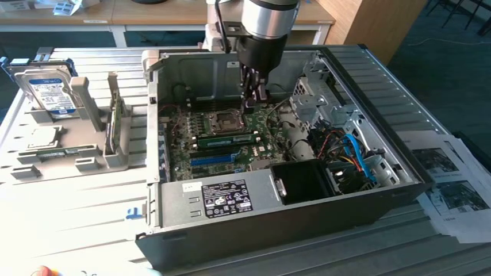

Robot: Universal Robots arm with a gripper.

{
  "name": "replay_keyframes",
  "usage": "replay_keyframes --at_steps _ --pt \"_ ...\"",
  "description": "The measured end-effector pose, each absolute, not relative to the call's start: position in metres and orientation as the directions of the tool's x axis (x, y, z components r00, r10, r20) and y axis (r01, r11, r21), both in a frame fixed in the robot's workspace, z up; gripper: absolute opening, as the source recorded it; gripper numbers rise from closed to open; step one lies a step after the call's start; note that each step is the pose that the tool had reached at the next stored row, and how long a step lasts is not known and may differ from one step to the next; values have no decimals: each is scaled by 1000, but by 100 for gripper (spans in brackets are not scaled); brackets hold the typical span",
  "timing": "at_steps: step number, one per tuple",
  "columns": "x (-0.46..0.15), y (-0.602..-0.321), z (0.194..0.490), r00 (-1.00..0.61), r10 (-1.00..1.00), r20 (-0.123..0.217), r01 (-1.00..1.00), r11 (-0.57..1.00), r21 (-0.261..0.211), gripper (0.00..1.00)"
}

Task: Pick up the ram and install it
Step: 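Press down the ram until it locks into place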

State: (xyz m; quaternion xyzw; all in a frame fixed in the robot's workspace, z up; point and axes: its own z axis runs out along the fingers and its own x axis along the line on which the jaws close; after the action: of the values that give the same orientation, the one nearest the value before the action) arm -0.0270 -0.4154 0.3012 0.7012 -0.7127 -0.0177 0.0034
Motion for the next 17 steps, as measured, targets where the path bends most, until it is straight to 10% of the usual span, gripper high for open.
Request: replay_keyframes --at_steps 17 --pt "-3 -415 301 -16 -1000 -20 -999 16 30 10"
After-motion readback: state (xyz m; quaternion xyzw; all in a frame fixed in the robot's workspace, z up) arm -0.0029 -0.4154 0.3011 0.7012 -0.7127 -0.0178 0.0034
